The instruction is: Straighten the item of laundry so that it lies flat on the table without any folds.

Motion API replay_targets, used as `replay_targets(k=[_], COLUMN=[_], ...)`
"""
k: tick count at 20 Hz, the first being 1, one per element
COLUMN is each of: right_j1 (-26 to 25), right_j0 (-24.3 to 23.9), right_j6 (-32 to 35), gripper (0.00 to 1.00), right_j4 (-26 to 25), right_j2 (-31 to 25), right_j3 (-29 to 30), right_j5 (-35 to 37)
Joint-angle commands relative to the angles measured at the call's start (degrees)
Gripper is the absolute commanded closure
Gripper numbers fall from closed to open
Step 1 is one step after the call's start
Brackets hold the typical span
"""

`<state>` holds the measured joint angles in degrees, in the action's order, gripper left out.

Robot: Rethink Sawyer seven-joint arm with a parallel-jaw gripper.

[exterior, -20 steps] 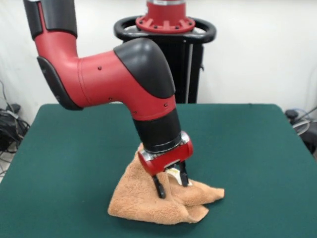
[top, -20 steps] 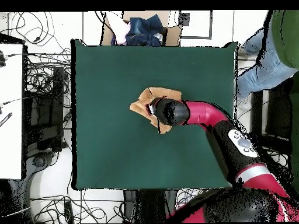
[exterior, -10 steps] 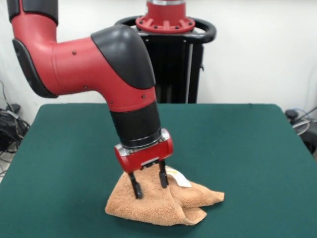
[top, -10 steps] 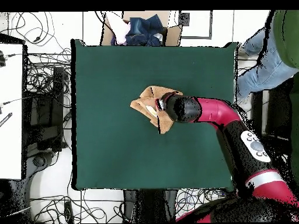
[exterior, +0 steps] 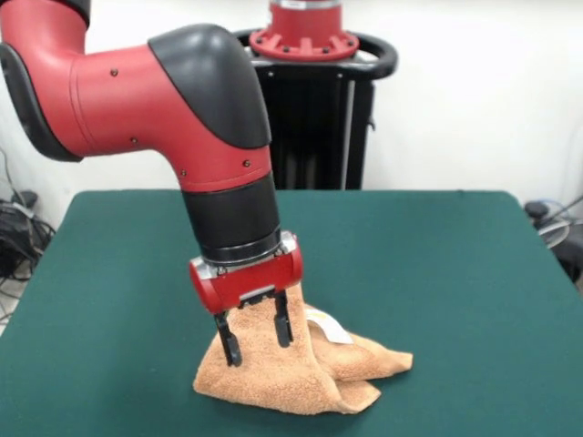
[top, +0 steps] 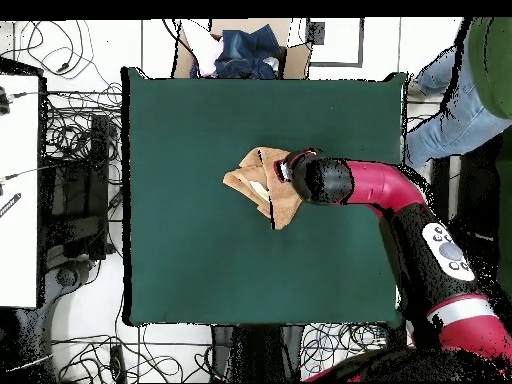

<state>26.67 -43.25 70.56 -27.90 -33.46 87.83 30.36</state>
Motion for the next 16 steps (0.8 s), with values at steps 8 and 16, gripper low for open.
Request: replay_targets(k=[8,16], right_j1=[1.38,-3.35], right_j0=[3.93,3.65], right_j6=[5.93,4.33], gripper=[0.00,0.00], right_j4=[-5.69,-5.84], right_j2=[2.32,2.44], right_j3=[9.11,6.92], right_j5=[-9.42,-11.05])
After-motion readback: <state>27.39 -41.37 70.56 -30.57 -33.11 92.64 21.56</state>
